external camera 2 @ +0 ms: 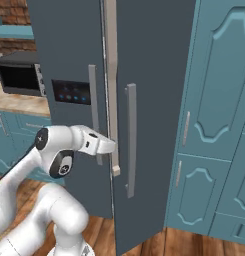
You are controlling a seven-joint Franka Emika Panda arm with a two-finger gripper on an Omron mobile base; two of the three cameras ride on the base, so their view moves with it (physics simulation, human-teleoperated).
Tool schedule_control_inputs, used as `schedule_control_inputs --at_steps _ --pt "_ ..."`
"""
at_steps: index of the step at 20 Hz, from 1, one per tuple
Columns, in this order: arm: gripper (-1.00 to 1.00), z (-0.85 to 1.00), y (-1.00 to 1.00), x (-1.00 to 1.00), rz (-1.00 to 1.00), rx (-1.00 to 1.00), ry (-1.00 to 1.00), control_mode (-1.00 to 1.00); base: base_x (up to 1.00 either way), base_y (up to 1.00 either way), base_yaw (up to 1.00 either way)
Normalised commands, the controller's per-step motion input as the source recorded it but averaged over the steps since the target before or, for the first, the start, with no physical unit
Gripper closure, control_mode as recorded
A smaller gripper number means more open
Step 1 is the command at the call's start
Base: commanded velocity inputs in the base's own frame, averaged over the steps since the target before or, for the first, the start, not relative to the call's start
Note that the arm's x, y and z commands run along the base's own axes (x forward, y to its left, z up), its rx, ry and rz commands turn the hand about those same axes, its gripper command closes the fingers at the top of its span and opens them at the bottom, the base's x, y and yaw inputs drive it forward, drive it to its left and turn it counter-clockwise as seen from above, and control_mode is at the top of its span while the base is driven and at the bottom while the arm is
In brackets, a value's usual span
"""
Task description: Retrieve the chicken drumstick from the fridge and place it on the saucepan with marinade on the stove.
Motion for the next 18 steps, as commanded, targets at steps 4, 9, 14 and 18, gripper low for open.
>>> schedule_control_inputs --at_steps 4,9,14,18 --pt "-1.0 1.0 0.98 -0.73 0.0 -0.01 0.12 -1.0 0.0 0.0 0.0" --pt "-1.0 0.59 0.69 -0.37 0.0 0.0 0.18 -1.0 0.0 0.0 0.0" --pt "-1.0 0.0 0.05 0.1 0.0 0.0 0.0 -1.0 0.0 0.0 0.0" --pt "-1.0 -0.02 0.14 0.43 -0.05 0.0 0.0 -1.0 0.0 0.0 0.0"
